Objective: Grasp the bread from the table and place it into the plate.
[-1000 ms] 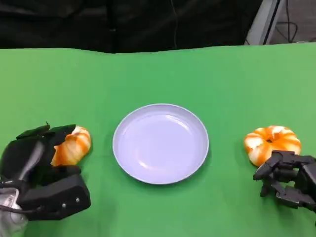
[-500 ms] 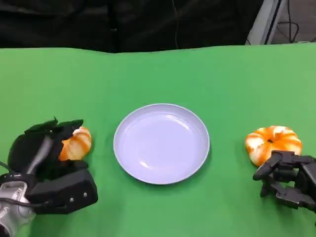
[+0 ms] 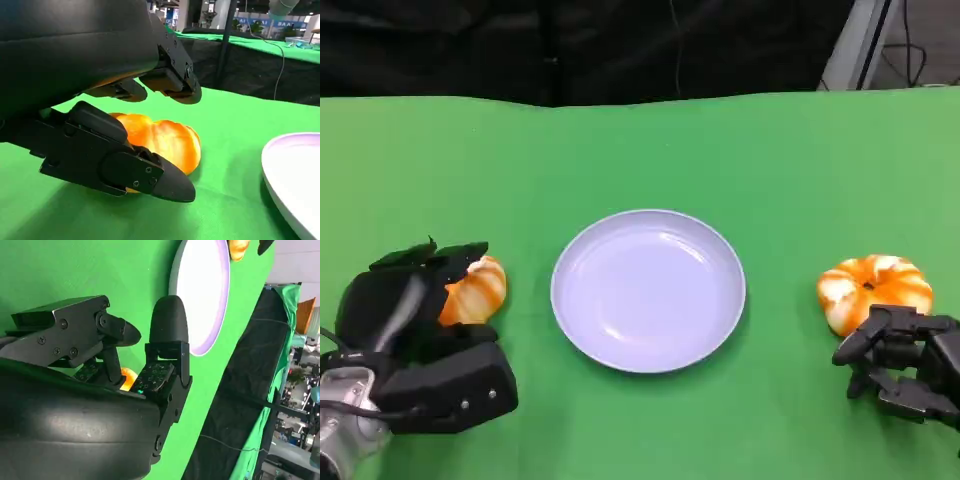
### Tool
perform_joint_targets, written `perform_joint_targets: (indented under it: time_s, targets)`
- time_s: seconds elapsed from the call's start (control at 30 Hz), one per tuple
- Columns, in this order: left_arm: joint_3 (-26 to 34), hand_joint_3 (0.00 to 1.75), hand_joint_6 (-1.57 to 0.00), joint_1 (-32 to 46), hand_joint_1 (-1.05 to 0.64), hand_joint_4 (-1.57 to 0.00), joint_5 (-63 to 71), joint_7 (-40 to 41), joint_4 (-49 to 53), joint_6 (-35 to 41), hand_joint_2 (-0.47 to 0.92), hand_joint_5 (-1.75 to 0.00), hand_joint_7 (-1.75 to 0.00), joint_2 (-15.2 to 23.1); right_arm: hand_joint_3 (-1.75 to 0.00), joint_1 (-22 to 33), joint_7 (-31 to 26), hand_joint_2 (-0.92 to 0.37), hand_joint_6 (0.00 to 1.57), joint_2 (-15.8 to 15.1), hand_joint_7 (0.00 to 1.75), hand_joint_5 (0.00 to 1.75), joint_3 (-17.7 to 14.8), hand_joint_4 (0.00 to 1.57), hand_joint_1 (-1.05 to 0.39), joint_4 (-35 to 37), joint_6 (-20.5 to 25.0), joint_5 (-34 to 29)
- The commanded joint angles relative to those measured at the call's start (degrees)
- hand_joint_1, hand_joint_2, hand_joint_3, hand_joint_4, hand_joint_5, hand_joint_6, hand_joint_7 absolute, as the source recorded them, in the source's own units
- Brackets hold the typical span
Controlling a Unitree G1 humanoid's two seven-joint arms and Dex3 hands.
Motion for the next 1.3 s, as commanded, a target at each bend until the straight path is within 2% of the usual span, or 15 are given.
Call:
perform_joint_targets:
  time_s: [0.03,0.93,1.07,1.3]
  targets:
    - [-0.15,0.00,-0.51,-0.53,-0.77,-0.39,-0.49,-0.15,0.36,0.21,0.87,0.00,0.00,0.49,-0.70,0.25,0.08,-0.79,0.93,-1.07,1.00,1.40,-0.58,0.89,0.09,-0.02,0.14,0.70]
    - [-0.17,0.00,-0.51,-0.53,-0.77,-0.39,-0.50,-0.15,0.37,0.20,0.87,0.00,0.00,0.49,-0.70,0.25,0.08,-0.79,0.93,-1.07,1.00,1.40,-0.58,0.89,0.09,-0.02,0.14,0.70]
    - [-0.22,0.00,-0.51,-1.46,-0.68,-0.40,-0.71,-1.85,3.06,2.10,0.86,0.00,0.00,-0.27,-0.70,0.33,0.29,-0.79,0.93,-1.16,1.01,1.40,-0.79,0.89,0.11,0.07,-0.70,0.89]
    - [-0.53,0.01,-0.50,-1.39,-0.70,-0.40,-0.38,-2.22,4.13,3.18,0.87,0.00,0.00,-0.28,-0.71,0.47,0.10,-0.79,0.92,-1.19,1.01,1.40,-0.73,0.88,0.11,-0.14,-0.08,0.73]
